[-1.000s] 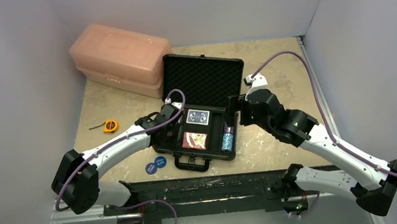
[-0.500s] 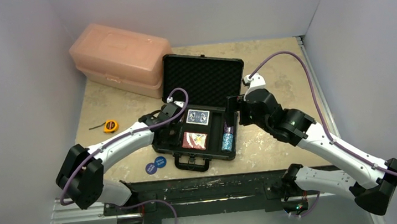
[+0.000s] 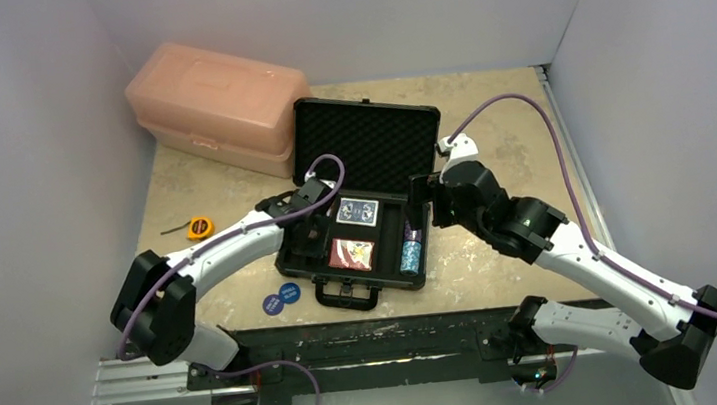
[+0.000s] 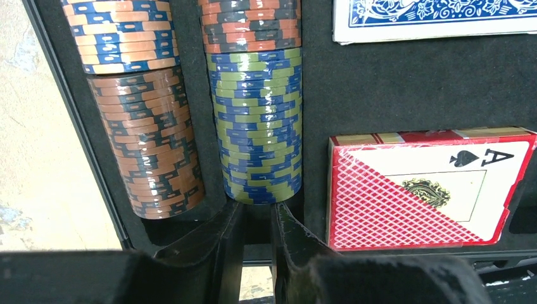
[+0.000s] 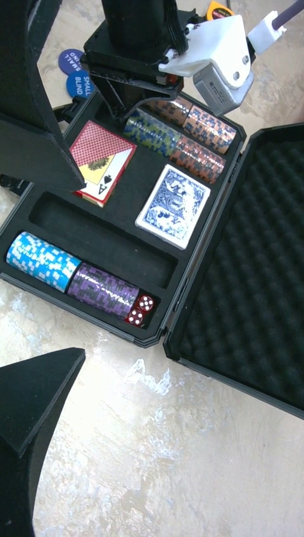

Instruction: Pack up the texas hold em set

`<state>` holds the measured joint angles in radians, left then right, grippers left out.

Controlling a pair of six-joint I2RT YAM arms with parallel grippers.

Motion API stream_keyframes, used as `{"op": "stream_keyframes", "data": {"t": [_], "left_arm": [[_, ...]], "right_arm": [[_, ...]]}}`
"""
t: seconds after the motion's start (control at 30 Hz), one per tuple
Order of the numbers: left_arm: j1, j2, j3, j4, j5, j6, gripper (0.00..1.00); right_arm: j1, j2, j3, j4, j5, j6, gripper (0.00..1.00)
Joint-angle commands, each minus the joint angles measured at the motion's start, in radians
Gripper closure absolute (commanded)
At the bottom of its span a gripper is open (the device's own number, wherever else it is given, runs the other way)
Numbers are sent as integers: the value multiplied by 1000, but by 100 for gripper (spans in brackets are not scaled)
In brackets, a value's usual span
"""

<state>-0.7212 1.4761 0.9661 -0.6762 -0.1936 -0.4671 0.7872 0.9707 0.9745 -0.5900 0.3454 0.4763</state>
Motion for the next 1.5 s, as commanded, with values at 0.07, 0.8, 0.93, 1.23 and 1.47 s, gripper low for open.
{"op": "stream_keyframes", "data": {"t": [0.07,0.8,0.93,1.23,1.47], "left_arm": [[33,46,98,116,-12,44,82],[153,174,281,103,20,151,82],[166,193,315,89,25,162,82],[166,86,246,84,54,143,74],[156,-69,150,26,15,113,58]], "right_arm": [[-10,6,3,30,0,-20,1],[-17,16,18,23,0,-20,1],[-18,13,17,22,-3,-18,1],[-17,11,15,24,-3,-18,1],[-18,17,15,31,-13,-21,1]]}}
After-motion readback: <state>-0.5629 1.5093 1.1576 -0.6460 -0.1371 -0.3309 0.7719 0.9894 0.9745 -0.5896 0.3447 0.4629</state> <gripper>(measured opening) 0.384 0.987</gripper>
